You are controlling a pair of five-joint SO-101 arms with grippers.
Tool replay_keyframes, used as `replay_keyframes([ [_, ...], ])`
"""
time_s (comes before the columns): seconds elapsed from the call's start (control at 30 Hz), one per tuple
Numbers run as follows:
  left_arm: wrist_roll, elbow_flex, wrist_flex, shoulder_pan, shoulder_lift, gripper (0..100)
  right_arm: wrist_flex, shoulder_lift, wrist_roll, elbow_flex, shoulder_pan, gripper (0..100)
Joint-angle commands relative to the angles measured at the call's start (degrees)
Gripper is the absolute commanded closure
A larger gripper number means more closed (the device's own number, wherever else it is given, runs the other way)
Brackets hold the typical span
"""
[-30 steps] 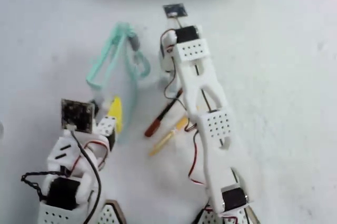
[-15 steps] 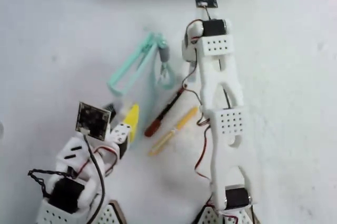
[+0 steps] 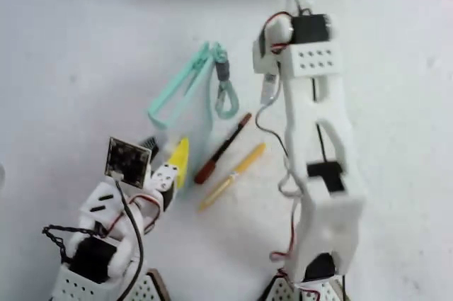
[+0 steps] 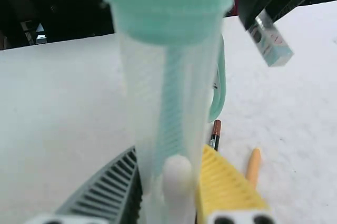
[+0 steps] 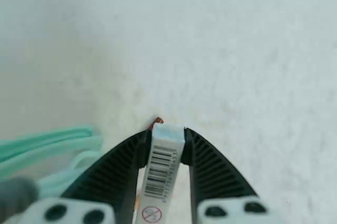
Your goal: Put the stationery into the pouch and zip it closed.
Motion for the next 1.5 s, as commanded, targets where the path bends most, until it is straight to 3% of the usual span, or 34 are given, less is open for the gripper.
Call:
replay_keyframes([
  [0.0, -0.5, -0.3, -0.9, 0.5, -0.5, 89, -0.6, -17.8, -0.4, 7.4, -2.9, 98.2],
  [0.27, -0.6, -0.3, 0.9, 0.5, -0.5, 88, -18.1, -42.2, 4.7, 32.3, -5.4, 98.2],
  [0.43, -0.5, -0.6, 3.0, 0.5, -0.5, 76, -35.6, -53.9, 4.9, 48.6, -6.9, 98.2],
  [0.63, -0.5, -0.6, 3.1, 0.5, -0.5, 77, -45.1, -63.2, 4.9, 52.5, -16.9, 98.2],
  [0.87, -0.5, -0.6, 3.1, 0.5, -0.5, 77, -54.0, -64.7, 4.9, 55.5, -27.3, 98.2],
  [1.0, -0.5, -0.7, 3.1, 0.5, -0.5, 77, -59.9, -64.8, 4.9, 61.0, -27.5, 98.2],
  [1.3, -0.5, -0.7, 2.9, 0.5, -0.5, 77, -62.0, -65.1, 9.9, 70.8, -27.5, 98.2],
  [1.47, -0.5, -0.7, 2.9, 0.5, -0.5, 77, -69.5, -64.7, 10.0, 76.1, -27.6, 98.2],
])
